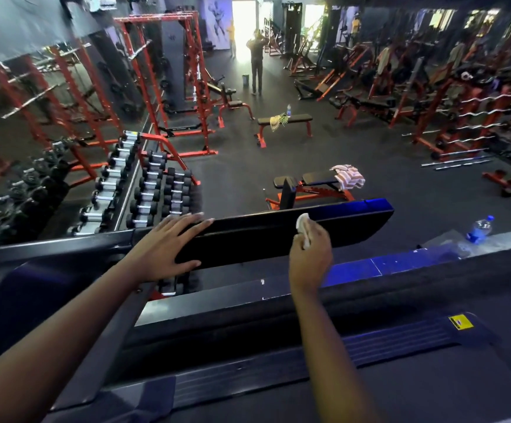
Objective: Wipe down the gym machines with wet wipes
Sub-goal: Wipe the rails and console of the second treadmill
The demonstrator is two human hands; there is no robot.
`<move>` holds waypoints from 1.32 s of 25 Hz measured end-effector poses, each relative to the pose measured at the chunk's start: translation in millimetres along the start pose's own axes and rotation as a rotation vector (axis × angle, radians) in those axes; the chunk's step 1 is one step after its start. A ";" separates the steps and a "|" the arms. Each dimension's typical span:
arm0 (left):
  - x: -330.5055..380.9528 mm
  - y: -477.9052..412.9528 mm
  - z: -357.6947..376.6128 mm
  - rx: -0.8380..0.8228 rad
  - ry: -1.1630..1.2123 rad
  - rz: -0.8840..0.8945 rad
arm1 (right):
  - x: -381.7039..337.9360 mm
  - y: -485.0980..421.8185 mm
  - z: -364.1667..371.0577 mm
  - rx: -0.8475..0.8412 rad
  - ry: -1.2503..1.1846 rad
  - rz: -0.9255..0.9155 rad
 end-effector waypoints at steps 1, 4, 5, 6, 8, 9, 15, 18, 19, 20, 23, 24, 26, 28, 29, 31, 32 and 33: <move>-0.3 8.6 3.1 -0.013 -0.017 -0.027 | -1.7 -7.4 -2.7 -0.041 0.081 0.055; 1.3 17.4 12.7 -0.041 -0.053 -0.080 | -13.0 -3.1 5.5 -0.104 0.264 0.008; 2.1 17.0 13.8 -0.040 -0.062 -0.090 | -19.5 2.0 10.6 -0.128 0.293 -0.050; 2.6 16.4 14.0 -0.039 -0.063 -0.099 | -25.2 7.2 17.1 -0.156 0.325 -0.114; 2.3 16.5 14.2 -0.041 -0.062 -0.105 | -37.1 17.6 31.2 -0.218 0.369 -0.182; 2.1 17.0 14.6 -0.043 -0.063 -0.106 | -42.2 24.7 38.4 -0.238 0.395 -0.191; 2.8 15.8 13.0 -0.059 -0.067 -0.102 | -76.3 83.6 63.3 -0.460 0.412 -0.375; 4.6 16.2 9.6 -0.045 -0.067 -0.096 | -70.0 67.7 53.3 -0.483 0.322 -0.373; 5.7 15.6 9.1 -0.040 -0.069 -0.098 | -61.8 52.4 46.7 -0.422 0.305 -0.318; 7.0 14.8 8.4 -0.039 -0.072 -0.105 | -54.6 36.2 39.7 -0.375 0.330 -0.226; 7.1 13.9 8.7 -0.067 -0.077 -0.119 | -47.4 15.4 36.9 -0.332 0.403 -0.154; 6.5 15.0 8.3 -0.086 -0.062 -0.128 | -54.2 22.6 41.5 -0.362 0.425 -0.212; 8.2 20.2 5.6 -0.089 -0.019 -0.152 | -63.6 46.0 55.9 -0.408 0.447 -0.311; 13.2 28.3 -3.2 -0.059 -0.006 -0.181 | -69.9 63.1 68.3 -0.447 0.403 -0.390; 15.4 33.4 -8.3 -0.047 -0.017 -0.201 | -73.2 68.6 71.9 -0.485 0.412 -0.423; 20.4 50.4 -21.2 -0.015 -0.054 -0.268 | -83.7 78.6 81.1 -0.536 0.444 -0.506; 23.1 61.0 -26.1 -0.010 -0.064 -0.302 | -88.3 84.2 86.7 -0.556 0.458 -0.541; 25.9 73.3 -29.4 -0.021 -0.066 -0.335 | -91.3 90.8 92.5 -0.569 0.463 -0.589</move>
Point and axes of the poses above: each hand's wrist, its own y-axis away from the middle knuckle, its own z-axis out of the palm, x = y × z, the point moved 2 cm from there along -y, towards the middle knuckle, and after that the axes turned 15 degrees about z, right-handed, at the moved point
